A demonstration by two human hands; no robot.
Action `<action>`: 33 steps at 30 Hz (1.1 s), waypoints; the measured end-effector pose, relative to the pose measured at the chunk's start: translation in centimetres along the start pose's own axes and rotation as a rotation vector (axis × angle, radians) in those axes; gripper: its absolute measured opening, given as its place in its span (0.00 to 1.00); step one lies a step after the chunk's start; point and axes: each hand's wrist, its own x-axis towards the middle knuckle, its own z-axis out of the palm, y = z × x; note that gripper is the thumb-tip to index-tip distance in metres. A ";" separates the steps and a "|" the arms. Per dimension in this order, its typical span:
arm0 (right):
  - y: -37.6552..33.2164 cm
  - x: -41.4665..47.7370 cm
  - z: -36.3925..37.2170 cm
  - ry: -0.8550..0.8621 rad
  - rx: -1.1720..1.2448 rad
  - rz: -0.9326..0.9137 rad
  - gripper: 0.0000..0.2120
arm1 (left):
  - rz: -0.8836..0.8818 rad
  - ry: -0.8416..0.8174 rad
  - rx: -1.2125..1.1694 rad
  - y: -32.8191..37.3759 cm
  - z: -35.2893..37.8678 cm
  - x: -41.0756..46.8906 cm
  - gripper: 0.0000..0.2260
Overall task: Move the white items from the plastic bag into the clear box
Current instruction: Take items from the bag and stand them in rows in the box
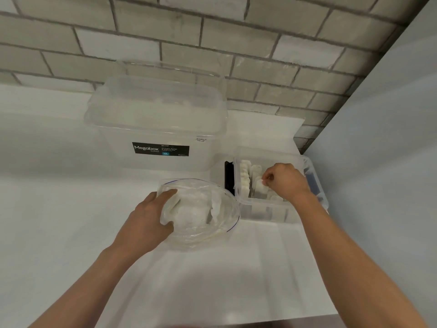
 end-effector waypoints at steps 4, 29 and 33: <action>0.2 -0.4 -0.3 0.057 0.087 -0.012 0.06 | -0.014 -0.004 0.014 -0.1 -0.1 0.2 0.33; -17.7 -8.1 7.4 -0.445 0.356 -0.276 0.12 | 0.070 -0.032 -0.079 -0.4 0.2 -0.5 0.32; -18.1 -7.7 7.9 -0.315 0.376 -0.209 0.19 | 0.056 -0.043 -0.054 -0.3 0.4 -0.3 0.34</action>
